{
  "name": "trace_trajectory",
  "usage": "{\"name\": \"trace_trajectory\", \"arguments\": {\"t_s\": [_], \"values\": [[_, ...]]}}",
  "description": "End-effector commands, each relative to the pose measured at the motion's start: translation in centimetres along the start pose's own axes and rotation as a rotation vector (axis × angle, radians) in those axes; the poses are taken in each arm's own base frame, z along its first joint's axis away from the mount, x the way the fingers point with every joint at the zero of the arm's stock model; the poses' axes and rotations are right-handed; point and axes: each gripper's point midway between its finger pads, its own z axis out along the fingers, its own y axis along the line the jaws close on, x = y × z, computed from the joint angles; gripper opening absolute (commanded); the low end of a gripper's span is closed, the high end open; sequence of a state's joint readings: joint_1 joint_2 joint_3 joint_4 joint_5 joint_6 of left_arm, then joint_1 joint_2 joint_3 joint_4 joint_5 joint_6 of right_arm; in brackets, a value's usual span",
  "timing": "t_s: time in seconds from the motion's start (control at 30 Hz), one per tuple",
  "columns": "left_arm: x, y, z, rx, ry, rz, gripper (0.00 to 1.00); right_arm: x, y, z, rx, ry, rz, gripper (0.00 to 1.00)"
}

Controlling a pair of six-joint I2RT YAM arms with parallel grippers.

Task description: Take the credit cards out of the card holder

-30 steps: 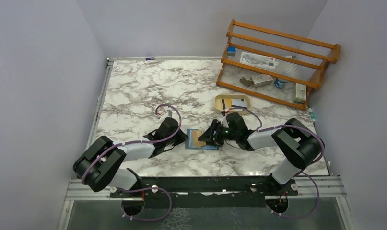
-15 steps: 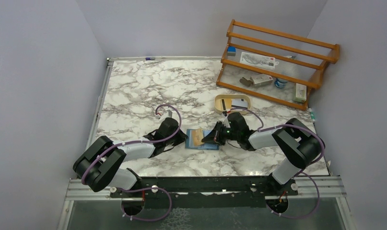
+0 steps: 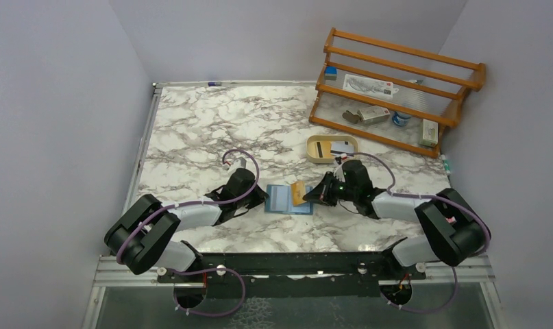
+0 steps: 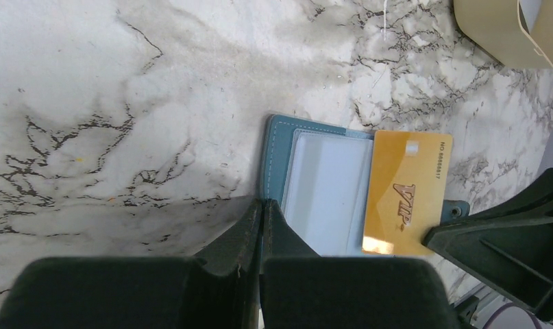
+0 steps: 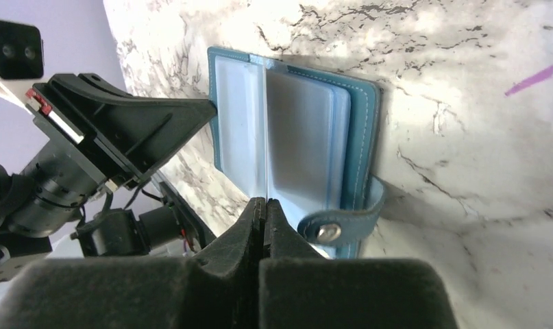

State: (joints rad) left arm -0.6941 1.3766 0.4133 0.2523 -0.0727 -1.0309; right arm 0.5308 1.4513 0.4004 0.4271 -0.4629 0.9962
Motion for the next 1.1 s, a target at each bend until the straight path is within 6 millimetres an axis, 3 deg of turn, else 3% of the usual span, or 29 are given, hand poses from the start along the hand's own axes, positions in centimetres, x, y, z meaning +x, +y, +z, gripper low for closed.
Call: {"name": "trace_trajectory", "arguments": {"t_s": [0.0, 0.27, 0.37, 0.53, 0.67, 0.87, 1.07], "values": [[-0.3, 0.5, 0.2, -0.027, -0.008, 0.013, 0.00, 0.0, -1.4, -1.8, 0.093, -0.036, -0.062, 0.01], [-0.4, 0.5, 0.3, -0.027, -0.008, 0.019, 0.00, -5.6, 5.2, -6.0, 0.063, -0.238, -0.234, 0.01], [-0.4, 0.3, 0.4, -0.022, -0.006, 0.020, 0.00, -8.1, 6.5, -6.8, 0.057, -0.280, -0.261, 0.01], [-0.5, 0.1, 0.2, -0.013, -0.007, 0.026, 0.00, -13.2, 4.3, -7.3, 0.052, -0.348, -0.180, 0.01], [-0.6, 0.3, -0.1, -0.015, -0.014, 0.027, 0.00, -16.0, 2.9, -7.0, 0.067, -0.369, -0.170, 0.01], [-0.4, 0.8, -0.1, -0.024, -0.012, 0.025, 0.00, -18.4, 1.9, -5.9, 0.074, -0.368, -0.184, 0.01], [-0.4, 0.7, 0.1, -0.027, -0.007, 0.028, 0.00, -18.8, 0.3, -4.1, 0.076, -0.324, -0.161, 0.01]]}}
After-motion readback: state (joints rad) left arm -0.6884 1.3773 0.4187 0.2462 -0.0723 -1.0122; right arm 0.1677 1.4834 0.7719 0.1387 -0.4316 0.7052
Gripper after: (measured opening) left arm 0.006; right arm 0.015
